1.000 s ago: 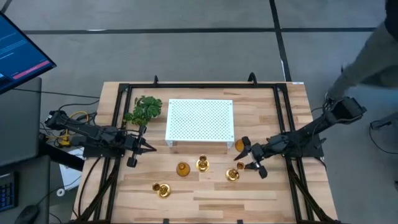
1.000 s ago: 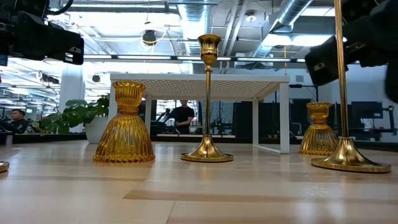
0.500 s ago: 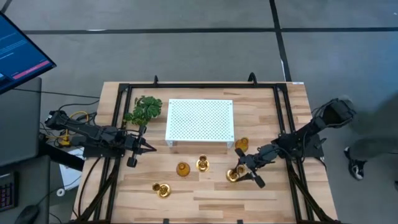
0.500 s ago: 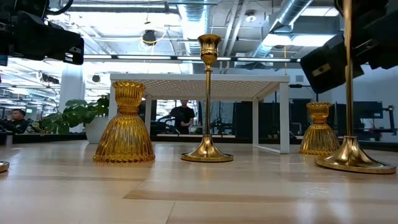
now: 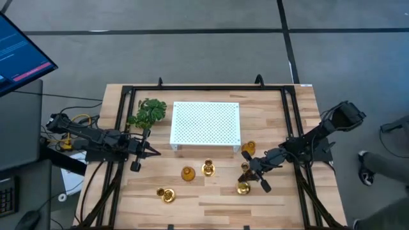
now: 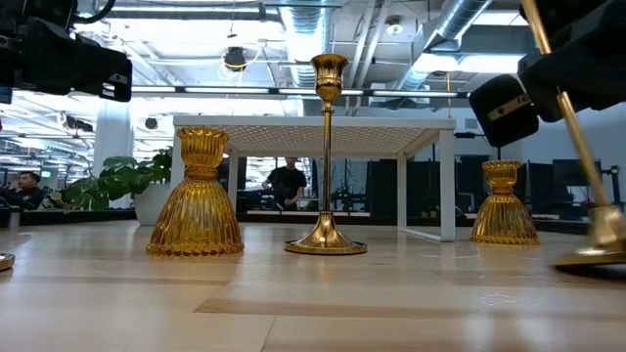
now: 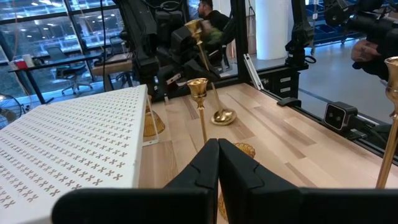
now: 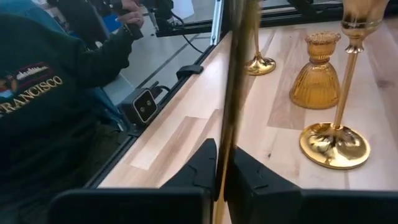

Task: Pick & Place candle stick holders
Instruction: Put the right gold candle holder on the shelf

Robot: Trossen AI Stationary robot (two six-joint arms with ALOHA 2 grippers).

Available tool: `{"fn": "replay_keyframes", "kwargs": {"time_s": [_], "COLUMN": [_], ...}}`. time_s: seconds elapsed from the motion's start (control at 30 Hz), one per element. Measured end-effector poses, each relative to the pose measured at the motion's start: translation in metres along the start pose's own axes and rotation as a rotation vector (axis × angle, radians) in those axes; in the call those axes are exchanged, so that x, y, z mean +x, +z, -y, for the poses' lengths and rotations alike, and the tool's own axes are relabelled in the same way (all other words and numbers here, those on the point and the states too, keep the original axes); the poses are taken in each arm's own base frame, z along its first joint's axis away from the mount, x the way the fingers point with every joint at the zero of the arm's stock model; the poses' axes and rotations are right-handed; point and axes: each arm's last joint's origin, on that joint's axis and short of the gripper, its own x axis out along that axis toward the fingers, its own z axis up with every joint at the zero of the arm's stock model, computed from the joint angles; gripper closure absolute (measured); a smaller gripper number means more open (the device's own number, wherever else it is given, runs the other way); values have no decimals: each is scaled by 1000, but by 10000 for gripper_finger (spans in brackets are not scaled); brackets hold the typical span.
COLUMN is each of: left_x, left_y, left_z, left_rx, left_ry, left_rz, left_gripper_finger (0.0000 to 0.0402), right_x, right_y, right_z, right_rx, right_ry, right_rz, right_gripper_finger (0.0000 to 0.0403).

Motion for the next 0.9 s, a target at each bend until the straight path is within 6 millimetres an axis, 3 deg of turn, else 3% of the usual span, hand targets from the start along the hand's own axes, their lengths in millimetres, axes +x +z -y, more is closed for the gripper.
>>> {"fn": "replay_keyframes", "kwargs": {"time_s": [0.23,0.57,0.9], "left_x": [0,0,0], "left_y": [0,0,0], "left_z": [0,0,0], "left_rx": [0,-4,-4], "left_ry": [0,0,0], "left_rz": [0,0,0], "left_gripper_finger": [394,394,394], "right_x": [-3,-32,-46], "right_y": [5,43,127], "right_z": [4,10,13], "right_rx": [27,27,-175], "right_ry": [-40,-50,-135], "right_rz": [32,177,71], "right_gripper_finger": [397,398,400]}}
